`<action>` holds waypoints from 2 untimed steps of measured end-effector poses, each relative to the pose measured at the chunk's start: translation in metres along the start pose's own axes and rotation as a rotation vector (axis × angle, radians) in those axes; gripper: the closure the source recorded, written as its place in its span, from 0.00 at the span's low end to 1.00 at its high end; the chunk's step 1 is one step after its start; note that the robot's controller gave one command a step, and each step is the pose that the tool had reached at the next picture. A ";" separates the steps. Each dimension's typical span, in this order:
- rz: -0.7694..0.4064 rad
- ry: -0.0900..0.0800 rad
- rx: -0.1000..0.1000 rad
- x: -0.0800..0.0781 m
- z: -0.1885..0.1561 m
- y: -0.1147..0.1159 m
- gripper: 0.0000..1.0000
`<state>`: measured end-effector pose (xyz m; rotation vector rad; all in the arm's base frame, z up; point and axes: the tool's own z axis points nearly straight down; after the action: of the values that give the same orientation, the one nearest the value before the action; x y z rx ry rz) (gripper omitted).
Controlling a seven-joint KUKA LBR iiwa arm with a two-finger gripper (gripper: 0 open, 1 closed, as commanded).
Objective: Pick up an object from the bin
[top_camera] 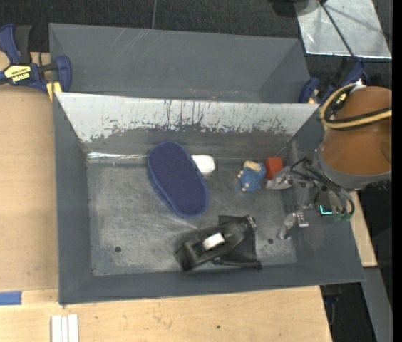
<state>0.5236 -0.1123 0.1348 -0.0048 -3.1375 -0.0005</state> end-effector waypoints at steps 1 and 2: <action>-0.032 -0.019 0.008 0.031 0.061 0.060 0.00; -0.117 -0.010 -0.001 0.040 0.034 0.110 0.00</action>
Offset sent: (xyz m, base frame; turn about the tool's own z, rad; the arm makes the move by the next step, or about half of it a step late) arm -0.0343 0.0621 -0.0648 -0.0327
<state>0.4836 -0.0020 0.1014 0.1786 -3.1424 -0.0023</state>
